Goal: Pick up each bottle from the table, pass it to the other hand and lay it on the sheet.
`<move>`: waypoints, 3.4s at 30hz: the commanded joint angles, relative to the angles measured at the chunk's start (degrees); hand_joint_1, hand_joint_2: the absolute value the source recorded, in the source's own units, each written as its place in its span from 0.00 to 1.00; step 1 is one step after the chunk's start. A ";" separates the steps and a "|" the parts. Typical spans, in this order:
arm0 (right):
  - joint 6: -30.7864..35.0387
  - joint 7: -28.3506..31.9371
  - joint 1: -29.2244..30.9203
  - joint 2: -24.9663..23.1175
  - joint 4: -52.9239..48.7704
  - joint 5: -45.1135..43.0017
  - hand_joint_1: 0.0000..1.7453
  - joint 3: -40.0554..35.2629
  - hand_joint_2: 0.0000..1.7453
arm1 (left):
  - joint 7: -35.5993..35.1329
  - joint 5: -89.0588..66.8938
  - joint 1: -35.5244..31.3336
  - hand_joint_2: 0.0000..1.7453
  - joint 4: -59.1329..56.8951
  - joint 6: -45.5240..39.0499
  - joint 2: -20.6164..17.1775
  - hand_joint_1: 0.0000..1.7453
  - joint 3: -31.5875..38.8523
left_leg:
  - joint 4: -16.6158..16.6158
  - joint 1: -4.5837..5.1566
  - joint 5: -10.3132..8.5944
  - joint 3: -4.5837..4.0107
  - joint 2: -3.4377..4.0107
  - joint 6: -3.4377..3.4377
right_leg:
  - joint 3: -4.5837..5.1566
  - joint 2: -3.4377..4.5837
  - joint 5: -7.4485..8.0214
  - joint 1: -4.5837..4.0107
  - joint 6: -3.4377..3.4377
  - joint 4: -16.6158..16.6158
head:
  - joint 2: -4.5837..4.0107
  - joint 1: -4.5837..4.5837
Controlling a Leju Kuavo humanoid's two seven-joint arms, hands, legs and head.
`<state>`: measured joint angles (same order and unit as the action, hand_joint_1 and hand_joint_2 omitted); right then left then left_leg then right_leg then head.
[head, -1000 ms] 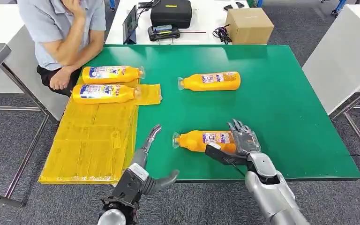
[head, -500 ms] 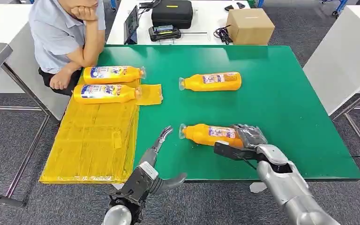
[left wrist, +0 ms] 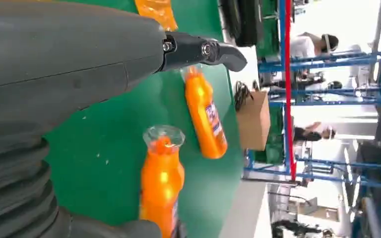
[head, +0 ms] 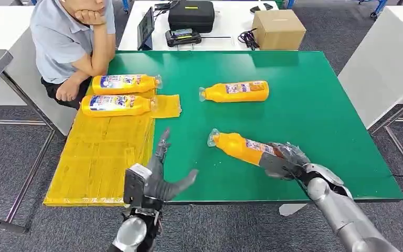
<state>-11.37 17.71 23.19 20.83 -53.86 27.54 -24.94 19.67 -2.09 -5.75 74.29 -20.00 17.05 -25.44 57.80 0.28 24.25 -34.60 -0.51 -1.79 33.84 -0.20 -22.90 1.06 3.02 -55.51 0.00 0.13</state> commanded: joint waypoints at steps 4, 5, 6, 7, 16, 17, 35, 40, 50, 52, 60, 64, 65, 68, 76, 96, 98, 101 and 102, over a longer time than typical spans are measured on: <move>4.17 1.03 -3.22 -16.61 -12.91 -7.04 1.00 3.00 1.00 | 3.42 18.09 -2.21 1.00 -12.51 -0.24 0.72 0.00 4.62 | -0.09 -0.07 0.09 0.07 0.40 0.16 | 0.08 0.41 0.01 -0.08 -0.17 -0.01 | 0.00 0.00; 4.31 0.69 -3.39 -16.89 -13.39 -6.99 1.00 2.49 1.00 | 3.31 18.87 -2.21 1.00 -12.52 0.34 0.69 0.00 4.32 | -0.06 -0.08 0.07 -0.02 0.33 0.14 | 0.16 0.36 -0.01 -0.08 -0.14 -0.04 | 0.00 0.00; 3.99 1.13 -3.41 -17.43 -13.70 -7.65 1.00 1.77 1.00 | 3.27 20.35 -2.41 1.00 -12.41 1.86 0.40 0.00 3.65 | -0.08 -0.11 0.11 0.04 0.36 0.18 | 0.10 0.39 -0.04 -0.12 -0.18 -0.02 | 0.00 0.00; 3.28 1.60 -3.11 -18.22 -13.50 -8.34 1.00 0.88 1.00 | 4.12 21.45 -2.57 1.00 -12.03 3.06 0.32 0.00 3.25 | -0.06 -0.12 0.05 -0.08 0.21 0.12 | 0.19 0.25 -0.04 -0.10 -0.12 -0.02 | 0.00 0.02; 3.53 2.30 -2.18 -20.95 -7.47 -9.89 1.00 -4.16 1.00 | 7.31 18.06 -6.02 1.00 -14.65 1.95 0.02 0.00 -2.72 | -0.03 -0.11 0.08 -0.13 -0.01 0.14 | 0.11 0.12 -0.12 -0.09 -0.16 -0.03 | 0.00 -0.02; 3.63 2.39 -2.10 -21.07 -6.90 -10.05 1.00 -4.28 1.00 | 7.31 18.06 -6.09 1.00 -14.70 2.11 0.00 0.00 -2.97 | -0.06 -0.07 0.04 -0.22 -0.01 0.12 | 0.20 0.13 -0.07 -0.04 -0.12 -0.01 | 0.00 -0.02; 2.41 5.07 1.78 -24.10 0.23 -8.66 1.00 -13.56 1.00 | 6.46 25.38 -6.76 1.00 -9.81 12.04 -0.52 0.00 -0.85 | 0.02 -0.10 0.14 -0.15 0.22 0.18 | 0.19 0.32 -0.10 -0.06 -0.19 -0.06 | 0.00 -0.02; 2.10 5.40 1.91 -24.17 0.33 -8.72 1.00 -14.01 1.00 | 6.36 26.74 -6.91 1.00 -10.27 12.22 -0.20 0.00 0.00 | 0.02 -0.11 0.13 -0.16 0.07 0.17 | 0.16 0.18 -0.14 -0.06 -0.18 -0.07 | 0.00 -0.02; 2.44 6.35 3.00 -24.90 2.20 -9.04 1.00 -15.44 1.00 | 7.63 26.32 -8.41 1.00 -13.41 10.73 0.26 0.89 -0.17 | 0.03 -0.09 0.12 -0.16 0.02 0.18 | 0.15 0.13 -0.16 -0.05 -0.20 -0.10 | 0.00 -0.02; 1.76 6.65 3.38 -24.90 1.83 -9.76 1.00 -15.37 1.00 | 8.50 26.65 -8.63 1.00 -13.59 11.41 0.26 1.00 -0.15 | 0.01 -0.08 0.08 -0.23 0.01 0.16 | 0.21 0.13 -0.11 -0.03 -0.16 -0.06 | 0.00 -0.02; 1.11 5.52 3.63 -24.36 2.51 -11.18 0.00 -14.47 1.00 | 10.46 25.10 -7.47 1.00 -10.76 10.96 -0.49 1.00 -0.40 | -0.01 -0.06 0.08 -0.25 0.01 0.13 | 0.24 0.14 -0.11 -0.01 -0.13 -0.05 | 0.00 -0.02; 3.07 5.25 3.28 -24.54 3.35 -10.67 0.00 -13.74 0.00 | 11.26 22.19 -7.07 1.00 -9.83 7.77 -0.78 1.00 -0.04 | -0.02 -0.06 0.06 -0.28 0.00 0.13 | 0.26 0.13 -0.10 -0.01 -0.13 -0.04 | 0.00 -0.02; 3.14 5.25 3.19 -24.54 3.37 -10.65 0.00 -13.75 0.00 | 11.26 22.19 -7.02 1.00 -9.67 7.79 -0.86 1.00 0.06 | -0.01 -0.09 0.12 -0.16 0.05 0.17 | 0.15 0.17 -0.14 -0.04 -0.17 -0.05 | 0.00 -0.02; 5.31 5.23 2.24 -24.37 2.87 -9.88 0.00 -12.70 0.00 | 11.33 19.99 -6.75 1.00 -9.30 5.60 -0.93 1.00 0.03 | -0.02 -0.06 0.07 -0.23 0.01 0.15 | 0.22 0.14 -0.11 -0.01 -0.15 -0.04 | 0.00 -0.02; 19.79 5.02 -19.20 -20.09 -13.69 1.09 0.00 7.55 0.00 | 8.74 -12.51 0.20 1.00 3.09 -13.01 -4.00 1.00 3.89 | -0.14 -0.07 0.08 -0.10 -0.44 0.13 | -0.02 -0.31 -0.25 -0.03 -0.13 0.09 | 0.00 -0.02; 18.90 8.43 -19.82 -24.99 -16.51 2.76 0.00 17.15 1.00 | -13.86 -72.99 -15.97 1.00 -25.12 -17.48 -18.02 1.00 23.05 | -0.18 -0.08 0.01 -0.14 0.02 0.17 | 0.19 0.06 -0.08 -0.03 -0.18 0.02 | 0.00 -0.09; 18.91 8.77 -20.04 -24.68 -16.29 1.99 0.00 17.59 1.00 | -12.42 -72.93 -17.33 1.00 -30.27 -15.16 -17.85 1.00 22.23 | -0.19 -0.07 0.02 -0.11 0.08 0.19 | 0.20 0.11 -0.08 -0.03 -0.20 0.01 | 0.00 -0.02; 18.73 8.98 -20.55 -24.49 -17.01 1.45 0.00 18.44 1.00 | -12.79 -74.07 -18.18 1.00 -33.91 -11.41 -17.12 1.00 20.23 | -0.10 -0.07 0.01 -0.23 -0.10 0.12 | 0.28 -0.04 -0.11 -0.03 -0.11 -0.02 | 0.00 -0.04; 18.36 9.09 -20.51 -24.46 -17.18 1.26 0.00 18.70 1.00 | -13.43 -74.53 -18.61 1.00 -35.08 -9.40 -17.01 1.00 19.30 | -0.11 -0.10 0.05 -0.12 -0.12 0.14 | 0.15 -0.06 -0.16 -0.06 -0.14 0.00 | 0.00 -0.02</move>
<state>7.67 26.34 1.71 -3.21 -73.13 29.77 -8.63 6.86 -74.92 -17.34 58.29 -35.35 2.23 -4.22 57.76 0.22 24.21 -35.04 -0.59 -1.73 34.32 -0.18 -22.96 1.05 2.99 -55.60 0.00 0.11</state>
